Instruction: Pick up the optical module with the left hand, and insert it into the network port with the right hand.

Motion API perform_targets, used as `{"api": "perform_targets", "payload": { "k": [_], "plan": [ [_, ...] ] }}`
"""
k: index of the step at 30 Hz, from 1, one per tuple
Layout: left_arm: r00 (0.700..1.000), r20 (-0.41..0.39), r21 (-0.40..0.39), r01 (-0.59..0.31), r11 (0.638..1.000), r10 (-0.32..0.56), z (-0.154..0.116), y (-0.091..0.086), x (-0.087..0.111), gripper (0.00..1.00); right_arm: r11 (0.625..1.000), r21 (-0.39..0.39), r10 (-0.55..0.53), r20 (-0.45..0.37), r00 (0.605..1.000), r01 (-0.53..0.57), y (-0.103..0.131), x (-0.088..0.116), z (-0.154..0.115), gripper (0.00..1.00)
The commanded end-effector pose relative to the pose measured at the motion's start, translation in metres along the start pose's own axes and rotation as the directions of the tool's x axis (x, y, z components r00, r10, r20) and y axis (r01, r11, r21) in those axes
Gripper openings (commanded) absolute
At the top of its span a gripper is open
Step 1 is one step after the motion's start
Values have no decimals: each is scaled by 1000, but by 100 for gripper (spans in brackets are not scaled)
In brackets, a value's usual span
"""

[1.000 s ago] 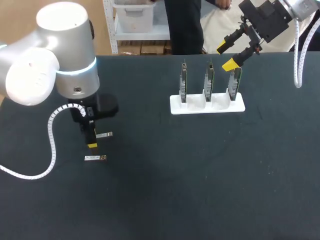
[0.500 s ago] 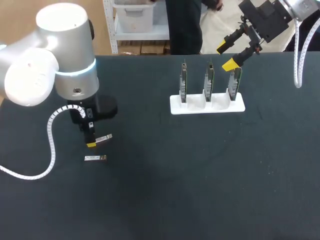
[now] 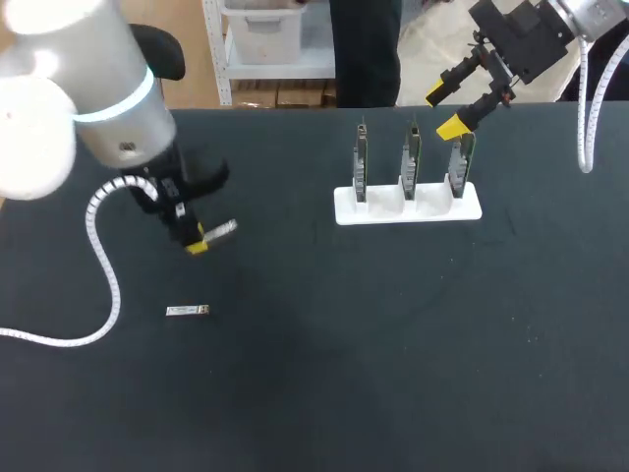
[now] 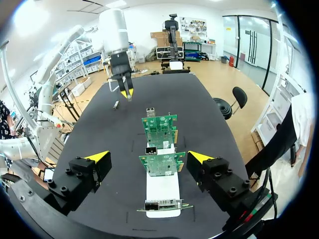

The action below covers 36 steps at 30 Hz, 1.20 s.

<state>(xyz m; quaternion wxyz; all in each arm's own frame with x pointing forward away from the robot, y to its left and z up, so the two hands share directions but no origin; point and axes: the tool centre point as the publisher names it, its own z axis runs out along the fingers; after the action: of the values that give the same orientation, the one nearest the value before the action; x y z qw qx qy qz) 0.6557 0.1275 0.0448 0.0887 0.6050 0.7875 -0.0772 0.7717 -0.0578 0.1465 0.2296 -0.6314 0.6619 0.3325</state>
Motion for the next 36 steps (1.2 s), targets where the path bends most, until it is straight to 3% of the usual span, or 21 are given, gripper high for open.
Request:
{"api": "perform_targets", "payload": {
  "k": [1,6,10,31,33,36],
  "plan": [
    [969,245,-30,-17,999,24,-37,-4,-10,0,1000,5,-1,1,1000,1,2,0,0,100],
    [869,495,2,-22,1000,18,-68,2,-38,0,1000,5,-1,1,1000,1,2,0,0,100],
    [815,579,9,-30,1000,19,-87,4,-53,0,1000,5,-1,1,1000,1,2,0,0,100],
    [821,569,-11,-38,999,37,-93,5,-58,0,1000,5,-1,1,1000,1,2,0,0,100],
    [809,588,7,-9,1000,3,-90,2,-59,0,1000,5,-1,1,1000,1,2,0,0,100],
    [777,627,-33,-36,999,49,-95,9,-80,0,1000,5,-1,1,1000,1,2,0,0,100]
  ]
}}
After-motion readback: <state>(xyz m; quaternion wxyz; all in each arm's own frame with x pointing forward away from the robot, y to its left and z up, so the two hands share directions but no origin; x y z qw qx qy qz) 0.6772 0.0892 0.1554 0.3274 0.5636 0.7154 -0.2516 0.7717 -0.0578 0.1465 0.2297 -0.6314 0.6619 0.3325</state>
